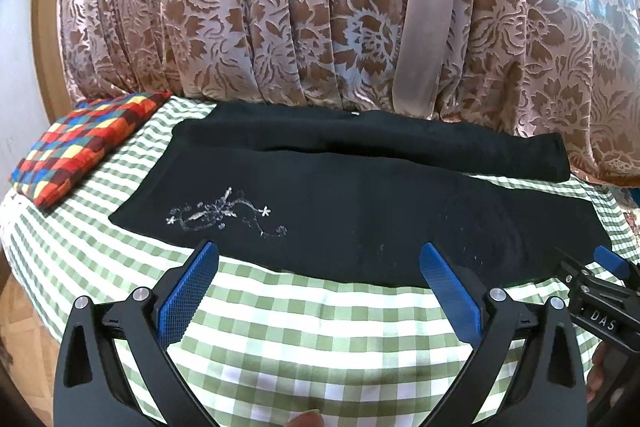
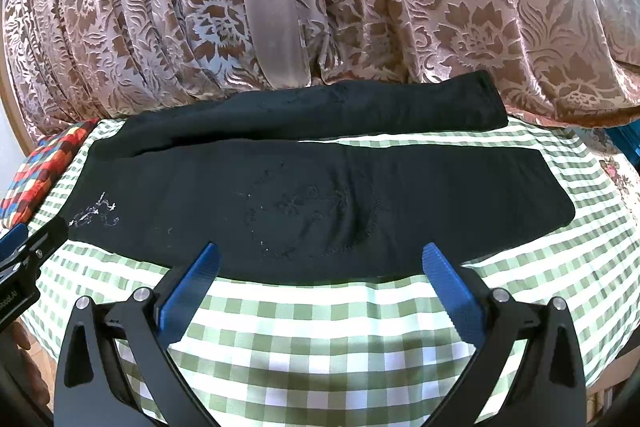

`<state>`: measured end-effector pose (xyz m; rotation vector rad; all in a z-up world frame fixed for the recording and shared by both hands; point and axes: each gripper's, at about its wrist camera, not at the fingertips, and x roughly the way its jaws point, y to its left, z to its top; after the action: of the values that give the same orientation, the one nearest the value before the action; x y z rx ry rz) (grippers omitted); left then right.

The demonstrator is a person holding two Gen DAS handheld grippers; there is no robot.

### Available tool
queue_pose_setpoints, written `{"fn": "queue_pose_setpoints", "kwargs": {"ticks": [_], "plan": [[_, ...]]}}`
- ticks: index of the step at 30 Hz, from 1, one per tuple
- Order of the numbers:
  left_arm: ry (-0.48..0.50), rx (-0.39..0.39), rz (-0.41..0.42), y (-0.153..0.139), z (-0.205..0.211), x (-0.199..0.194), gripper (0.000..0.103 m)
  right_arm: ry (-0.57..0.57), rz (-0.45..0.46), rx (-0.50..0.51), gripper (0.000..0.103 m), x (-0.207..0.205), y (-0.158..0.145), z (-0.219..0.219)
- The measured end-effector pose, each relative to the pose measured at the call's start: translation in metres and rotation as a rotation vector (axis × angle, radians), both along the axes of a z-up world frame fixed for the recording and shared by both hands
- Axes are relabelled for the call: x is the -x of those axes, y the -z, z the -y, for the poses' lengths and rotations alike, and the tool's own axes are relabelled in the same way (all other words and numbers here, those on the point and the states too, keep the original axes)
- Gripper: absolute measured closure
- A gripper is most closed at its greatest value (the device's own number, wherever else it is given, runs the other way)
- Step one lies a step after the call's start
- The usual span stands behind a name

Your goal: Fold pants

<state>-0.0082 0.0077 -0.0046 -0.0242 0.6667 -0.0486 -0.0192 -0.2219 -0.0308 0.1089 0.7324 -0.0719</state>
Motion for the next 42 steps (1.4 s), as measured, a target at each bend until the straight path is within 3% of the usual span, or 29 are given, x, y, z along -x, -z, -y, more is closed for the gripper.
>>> {"fn": "queue_pose_setpoints", "kwargs": {"ticks": [4, 7, 9, 16, 19, 21, 24, 26, 27, 28, 30, 31, 32, 35, 42], "plan": [[0.034, 0.101, -0.093, 0.02, -0.016, -0.015, 0.003, -0.075, -0.055, -0.131, 0.002, -0.006, 0.008, 0.013], [0.043, 0.255, -0.21, 0.044, -0.044, -0.032, 0.003, -0.115, -0.143, -0.33, 0.002, -0.011, 0.023, 0.038], [-0.005, 0.321, -0.246, 0.058, -0.07, -0.041, 0.003, -0.09, -0.165, -0.412, 0.002, -0.01, 0.03, 0.061], [-0.183, 0.414, -0.278, 0.079, -0.159, -0.066, 0.003, 0.058, -0.207, -0.661, 0.002, -0.004, 0.052, 0.144], [-0.268, 0.528, -0.309, 0.088, -0.197, -0.076, 0.003, 0.115, -0.221, -0.735, 0.002, -0.013, 0.064, 0.163], [-0.31, 0.631, -0.306, 0.096, -0.221, -0.082, 0.006, 0.129, -0.218, -0.743, 0.003, -0.02, 0.067, 0.168], [-0.364, 0.672, -0.278, 0.098, -0.239, -0.089, 0.015, 0.128, -0.222, -0.722, 0.011, -0.037, 0.068, 0.168], [-0.381, 0.688, -0.282, 0.098, -0.245, -0.097, 0.023, 0.126, -0.23, -0.699, 0.026, -0.05, 0.07, 0.164], [-0.386, 0.693, -0.283, 0.098, -0.247, -0.103, 0.028, 0.127, -0.233, -0.687, 0.028, -0.056, 0.073, 0.162], [-0.388, 0.688, -0.284, 0.098, -0.249, -0.108, 0.038, 0.128, -0.233, -0.68, 0.032, -0.061, 0.074, 0.162], [-0.396, 0.681, -0.286, 0.1, -0.251, -0.117, 0.069, 0.13, -0.234, -0.656, 0.041, -0.069, 0.077, 0.161], [-0.394, 0.681, -0.28, 0.103, -0.254, -0.119, 0.078, 0.134, -0.234, -0.644, 0.054, -0.072, 0.077, 0.161], [-0.399, 0.67, -0.279, 0.103, -0.256, -0.121, 0.097, 0.143, -0.239, -0.627, 0.071, -0.074, 0.078, 0.163], [-0.418, 0.666, -0.269, 0.103, -0.256, -0.12, 0.098, 0.158, -0.246, -0.623, 0.088, -0.071, 0.079, 0.17], [-0.396, 0.612, -0.223, 0.082, -0.251, -0.088, 0.098, 0.15, -0.24, -0.586, 0.094, -0.048, 0.065, 0.174]]}}
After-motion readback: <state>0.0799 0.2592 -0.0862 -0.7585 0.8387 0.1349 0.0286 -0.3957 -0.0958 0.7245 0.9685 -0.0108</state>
